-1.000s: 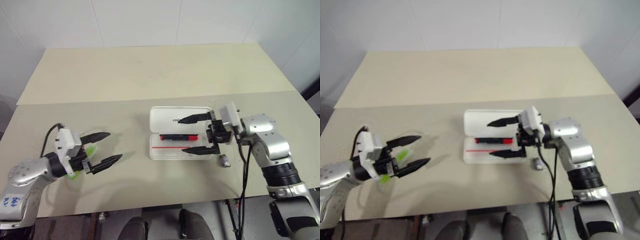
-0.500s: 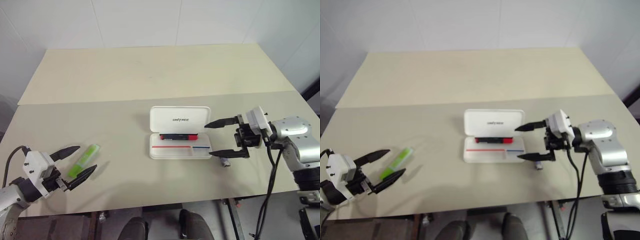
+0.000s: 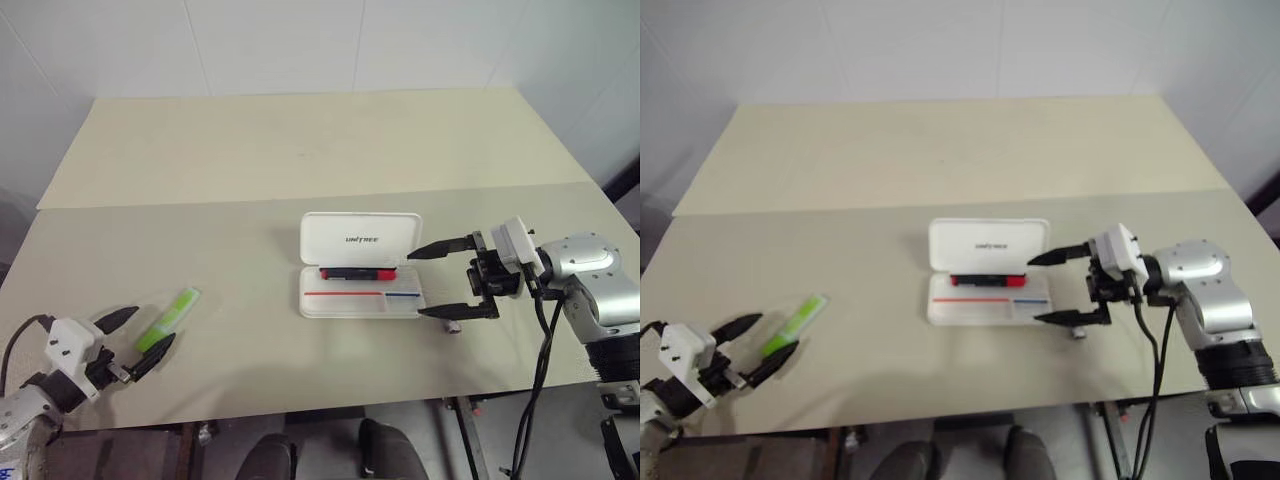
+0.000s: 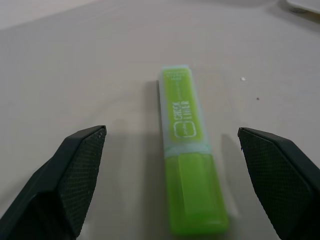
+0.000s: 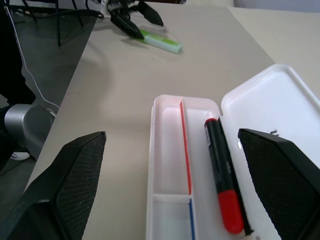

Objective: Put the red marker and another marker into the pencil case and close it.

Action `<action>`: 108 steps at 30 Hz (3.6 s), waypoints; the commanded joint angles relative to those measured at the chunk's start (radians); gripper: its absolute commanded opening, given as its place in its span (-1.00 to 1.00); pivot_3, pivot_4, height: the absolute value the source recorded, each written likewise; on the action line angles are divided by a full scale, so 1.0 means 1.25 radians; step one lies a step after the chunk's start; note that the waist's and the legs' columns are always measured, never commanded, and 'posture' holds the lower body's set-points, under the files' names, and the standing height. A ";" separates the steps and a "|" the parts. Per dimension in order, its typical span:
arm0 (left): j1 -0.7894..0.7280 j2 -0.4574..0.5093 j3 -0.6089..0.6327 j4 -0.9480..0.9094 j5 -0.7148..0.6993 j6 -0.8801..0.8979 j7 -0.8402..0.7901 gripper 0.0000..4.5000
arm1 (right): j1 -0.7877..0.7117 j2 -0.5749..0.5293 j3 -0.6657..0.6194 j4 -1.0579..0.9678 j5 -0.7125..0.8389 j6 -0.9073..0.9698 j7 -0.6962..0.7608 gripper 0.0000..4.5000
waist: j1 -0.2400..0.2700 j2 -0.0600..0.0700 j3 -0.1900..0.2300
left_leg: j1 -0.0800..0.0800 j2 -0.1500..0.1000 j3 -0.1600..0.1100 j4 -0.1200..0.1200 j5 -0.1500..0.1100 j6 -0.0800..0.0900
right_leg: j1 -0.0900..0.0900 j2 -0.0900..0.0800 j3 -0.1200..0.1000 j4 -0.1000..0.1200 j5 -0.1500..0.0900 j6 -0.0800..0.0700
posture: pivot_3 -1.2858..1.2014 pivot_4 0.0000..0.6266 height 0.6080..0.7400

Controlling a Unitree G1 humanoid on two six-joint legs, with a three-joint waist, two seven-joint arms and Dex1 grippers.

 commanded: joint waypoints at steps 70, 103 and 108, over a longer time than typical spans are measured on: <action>-0.641 -0.178 -0.613 0.187 0.169 -0.029 -0.207 -0.50 | 0.326 -0.059 -0.293 -0.336 0.012 0.102 -0.152 1.00 | 0.018 0.001 0.000 | 0.000 -0.002 0.006 0.004 0.000 0.000 | 0.002 0.001 -0.006 0.000 0.000 0.001 | 0.03 -0.52 1.00; -0.562 -0.167 -0.530 -0.017 0.044 0.077 -0.235 0.99 | 0.362 -0.050 -0.295 -0.309 0.002 0.117 -0.216 1.00 | 0.017 0.000 -0.001 | -0.001 -0.001 0.006 0.008 0.000 0.001 | 0.003 0.001 -0.006 0.000 0.000 0.001 | 0.03 -0.52 1.00; -0.517 -0.113 -0.484 -0.132 -0.027 0.127 -0.249 0.99 | 0.439 -0.066 -0.340 -0.250 -0.021 0.124 -0.230 1.00 | 0.017 0.000 -0.001 | -0.001 -0.001 0.003 0.007 0.000 0.001 | 0.003 0.000 -0.005 0.001 0.000 0.001 | 0.03 -0.52 1.00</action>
